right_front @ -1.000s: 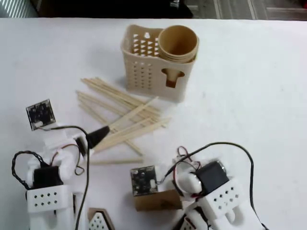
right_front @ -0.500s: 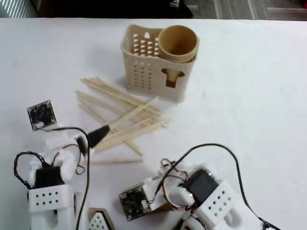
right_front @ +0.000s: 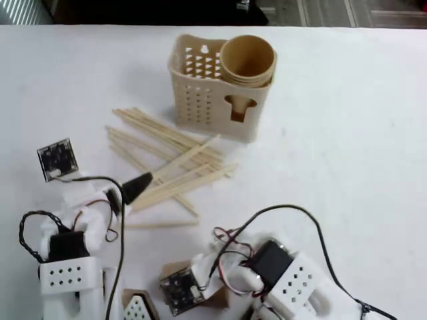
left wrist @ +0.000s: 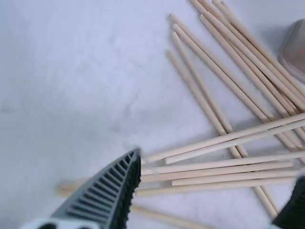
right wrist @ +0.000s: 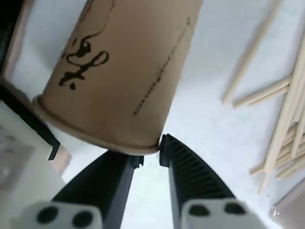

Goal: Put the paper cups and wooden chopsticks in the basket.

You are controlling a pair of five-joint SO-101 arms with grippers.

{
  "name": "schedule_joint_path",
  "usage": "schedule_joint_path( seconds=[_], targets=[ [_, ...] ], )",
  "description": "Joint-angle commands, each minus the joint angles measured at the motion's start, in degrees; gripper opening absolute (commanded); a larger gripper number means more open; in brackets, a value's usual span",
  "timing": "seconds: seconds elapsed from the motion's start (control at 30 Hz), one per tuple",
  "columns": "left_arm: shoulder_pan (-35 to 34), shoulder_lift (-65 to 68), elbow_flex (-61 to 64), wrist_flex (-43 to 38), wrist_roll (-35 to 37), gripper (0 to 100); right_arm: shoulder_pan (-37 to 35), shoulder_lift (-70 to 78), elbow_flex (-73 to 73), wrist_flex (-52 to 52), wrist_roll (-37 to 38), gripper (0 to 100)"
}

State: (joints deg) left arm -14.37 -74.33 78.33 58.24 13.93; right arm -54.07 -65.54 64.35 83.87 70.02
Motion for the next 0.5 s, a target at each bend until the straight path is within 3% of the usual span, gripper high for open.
schedule_joint_path(
  seconds=[0.0, 0.2, 0.47],
  targets=[
    [-0.2, -1.6, -0.2, -1.4, 0.6, 46, -1.5, -0.7, -0.4, -0.7, -0.4, 1.6],
    [-0.2, -1.6, -0.2, -1.4, 0.6, 46, 3.8, -0.7, -3.0, 0.5, -0.4, 1.9],
    [-0.2, -1.6, -0.2, -1.4, 0.6, 46, 17.5, -0.7, -23.8, 13.4, -0.2, 1.9]
  ],
)
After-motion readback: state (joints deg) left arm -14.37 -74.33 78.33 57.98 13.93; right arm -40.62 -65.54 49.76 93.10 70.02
